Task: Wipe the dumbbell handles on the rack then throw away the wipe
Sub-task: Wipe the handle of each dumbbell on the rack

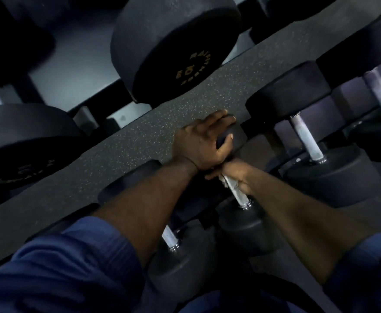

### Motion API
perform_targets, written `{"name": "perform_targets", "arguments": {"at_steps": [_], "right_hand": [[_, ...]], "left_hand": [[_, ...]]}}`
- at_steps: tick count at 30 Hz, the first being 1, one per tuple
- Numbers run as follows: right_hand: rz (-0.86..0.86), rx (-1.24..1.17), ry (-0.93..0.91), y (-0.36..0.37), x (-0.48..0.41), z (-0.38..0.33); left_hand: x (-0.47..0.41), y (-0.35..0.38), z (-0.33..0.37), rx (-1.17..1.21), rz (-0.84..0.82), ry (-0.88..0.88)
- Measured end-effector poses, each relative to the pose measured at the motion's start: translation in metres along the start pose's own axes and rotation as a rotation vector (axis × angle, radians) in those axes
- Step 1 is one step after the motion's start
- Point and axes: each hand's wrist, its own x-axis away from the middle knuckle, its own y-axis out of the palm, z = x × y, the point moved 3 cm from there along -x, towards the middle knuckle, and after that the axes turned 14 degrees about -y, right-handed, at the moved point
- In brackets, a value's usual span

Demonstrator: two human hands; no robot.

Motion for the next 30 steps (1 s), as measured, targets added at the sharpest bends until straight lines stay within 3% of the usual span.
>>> {"name": "perform_targets", "arguments": {"at_steps": [2,6,11,14,16,19,23,24,27,28,30], "right_hand": [[0.031,0.169,-0.067,-0.005,0.008,0.013],[-0.190,0.813,-0.108,-0.020,0.046,0.030],[-0.204,1.349,-0.605,-0.011,0.077,0.001],[-0.336,1.501,-1.146,-0.010,0.066,-0.017],[-0.448,1.653,-1.377,-0.017,0.048,-0.023],[-0.685,1.680,-1.363,-0.029,0.033,-0.014],[-1.019,1.338,-1.315,-0.026,0.049,0.004],[-1.011,1.323,-1.291,-0.024,0.052,0.001],[-0.714,1.358,-1.299,-0.017,0.050,-0.011],[-0.693,1.366,-1.299,-0.012,0.053,-0.007],[-0.782,1.420,-1.096,-0.010,0.054,0.006]], "left_hand": [[0.001,-0.001,0.003,0.011,0.011,0.022],[0.002,-0.004,0.005,0.017,0.013,0.006],[0.004,-0.005,0.007,0.012,-0.020,-0.013],[0.003,-0.004,0.006,-0.014,-0.003,-0.015],[0.004,-0.001,0.004,-0.026,-0.028,-0.027],[0.006,0.000,0.008,-0.054,-0.032,-0.071],[0.011,0.000,0.012,-0.141,0.005,-0.098],[0.014,0.000,0.013,-0.173,0.003,-0.111],[0.021,0.000,0.021,-0.248,-0.018,-0.151],[0.028,0.002,0.023,-0.259,-0.017,-0.172],[0.038,0.006,0.028,-0.267,-0.010,-0.195]]}}
